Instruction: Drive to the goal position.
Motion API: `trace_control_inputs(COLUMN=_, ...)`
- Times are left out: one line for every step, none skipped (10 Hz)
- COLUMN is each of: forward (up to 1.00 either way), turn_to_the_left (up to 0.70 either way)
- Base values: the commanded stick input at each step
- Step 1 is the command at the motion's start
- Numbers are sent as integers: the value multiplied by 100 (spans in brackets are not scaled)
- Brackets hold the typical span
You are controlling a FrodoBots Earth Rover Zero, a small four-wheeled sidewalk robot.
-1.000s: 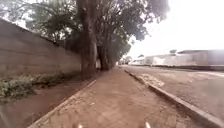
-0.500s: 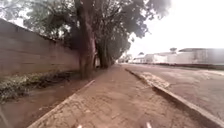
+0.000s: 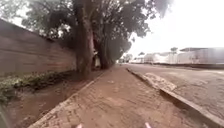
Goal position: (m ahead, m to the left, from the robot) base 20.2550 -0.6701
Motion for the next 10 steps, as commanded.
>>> trace_control_inputs(forward=70, turn_to_the_left=0)
trace_control_inputs(forward=70, turn_to_the_left=0)
trace_control_inputs(forward=70, turn_to_the_left=0)
trace_control_inputs(forward=70, turn_to_the_left=0)
trace_control_inputs(forward=70, turn_to_the_left=0)
trace_control_inputs(forward=70, turn_to_the_left=0)
trace_control_inputs(forward=70, turn_to_the_left=0)
trace_control_inputs(forward=70, turn_to_the_left=0)
trace_control_inputs(forward=70, turn_to_the_left=0)
trace_control_inputs(forward=70, turn_to_the_left=0)
